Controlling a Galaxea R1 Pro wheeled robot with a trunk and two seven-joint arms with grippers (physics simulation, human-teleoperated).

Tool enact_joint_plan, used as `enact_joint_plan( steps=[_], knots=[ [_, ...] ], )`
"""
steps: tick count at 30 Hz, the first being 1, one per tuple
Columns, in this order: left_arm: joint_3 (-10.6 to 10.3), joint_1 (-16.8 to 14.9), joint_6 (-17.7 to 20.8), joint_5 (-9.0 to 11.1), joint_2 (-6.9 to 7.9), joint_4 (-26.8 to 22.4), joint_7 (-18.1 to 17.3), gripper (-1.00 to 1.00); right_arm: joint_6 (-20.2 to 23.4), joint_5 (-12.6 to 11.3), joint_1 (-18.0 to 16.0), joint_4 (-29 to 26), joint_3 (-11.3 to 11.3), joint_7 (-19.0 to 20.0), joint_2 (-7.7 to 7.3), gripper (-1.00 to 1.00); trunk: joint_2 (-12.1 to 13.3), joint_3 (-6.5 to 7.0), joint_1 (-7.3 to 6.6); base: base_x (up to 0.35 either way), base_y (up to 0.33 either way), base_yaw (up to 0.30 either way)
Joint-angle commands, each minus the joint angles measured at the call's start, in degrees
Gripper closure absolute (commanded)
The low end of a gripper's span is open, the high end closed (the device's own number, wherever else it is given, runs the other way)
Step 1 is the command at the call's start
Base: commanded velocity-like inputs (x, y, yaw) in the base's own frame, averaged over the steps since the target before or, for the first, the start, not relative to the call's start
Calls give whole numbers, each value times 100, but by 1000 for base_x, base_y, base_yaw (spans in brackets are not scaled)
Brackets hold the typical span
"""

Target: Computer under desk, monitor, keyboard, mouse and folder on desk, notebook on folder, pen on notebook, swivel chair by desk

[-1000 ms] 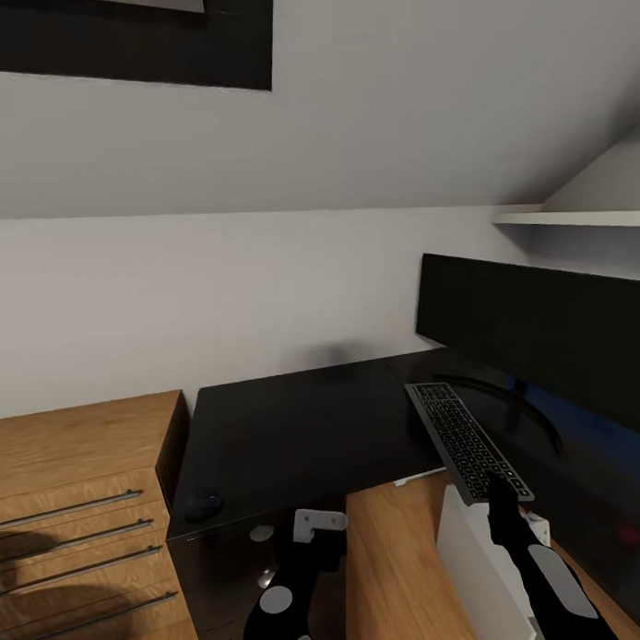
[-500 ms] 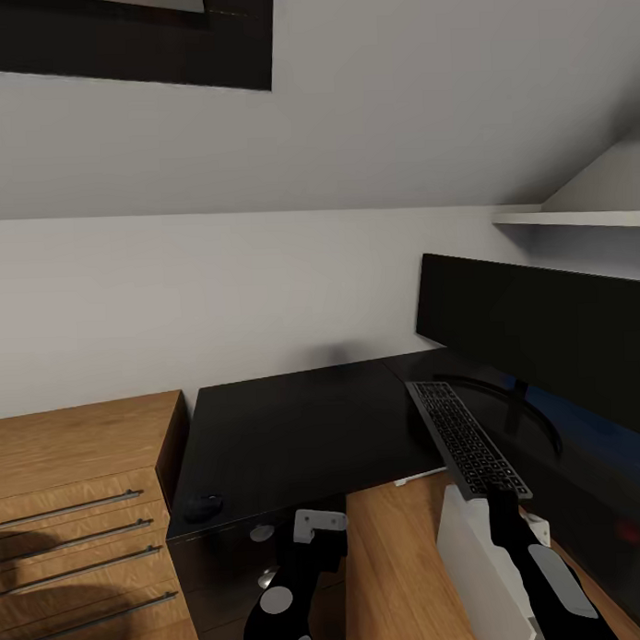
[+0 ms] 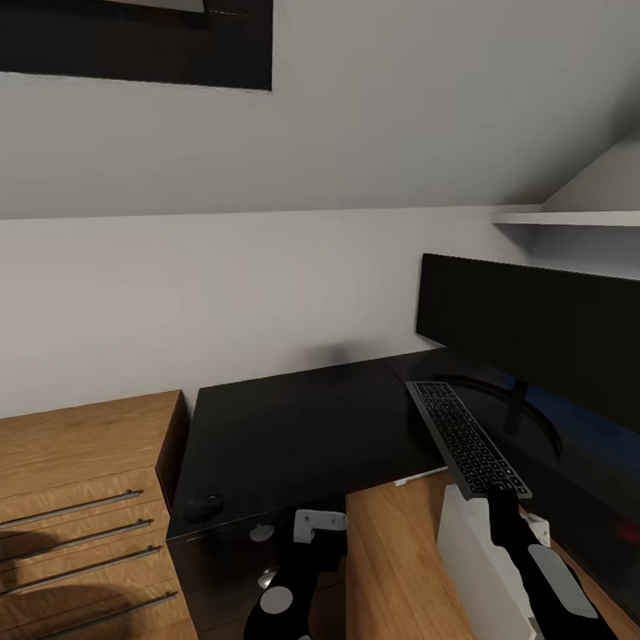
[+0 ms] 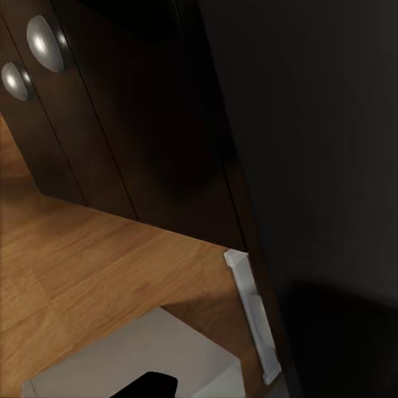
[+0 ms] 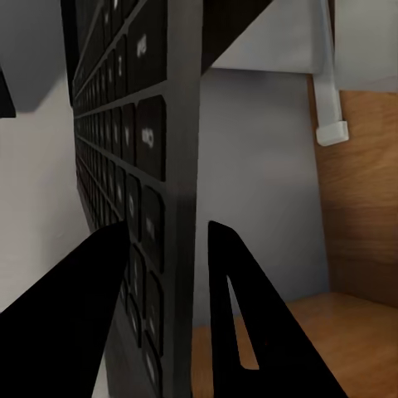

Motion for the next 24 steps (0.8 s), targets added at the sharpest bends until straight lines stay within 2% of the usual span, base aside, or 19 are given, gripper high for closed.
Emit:
enact_joint_plan(
  steps=[1, 10, 18, 24],
  knots=[
    [-11, -9, 15, 39, 2, -7, 45, -100, 29, -46, -3, -8, -14, -10, 3, 100, -4, -6, 0, 0, 0, 0],
    [-11, -7, 20, 48, -3, -7, 45, -100, 21, -45, -4, -35, 3, 6, 13, 100, -4, -6, 0, -1, 0, 0],
    [-13, -6, 24, 48, -6, 1, 45, -100, 13, -25, -4, -42, 39, 32, 18, 100, -4, -6, 0, -251, 0, 0],
    [-13, -11, 24, 46, -14, 16, 45, -100, 11, -17, -4, -54, 50, 54, 25, 100, -4, -6, 0, -55, 0, 0]
  ],
)
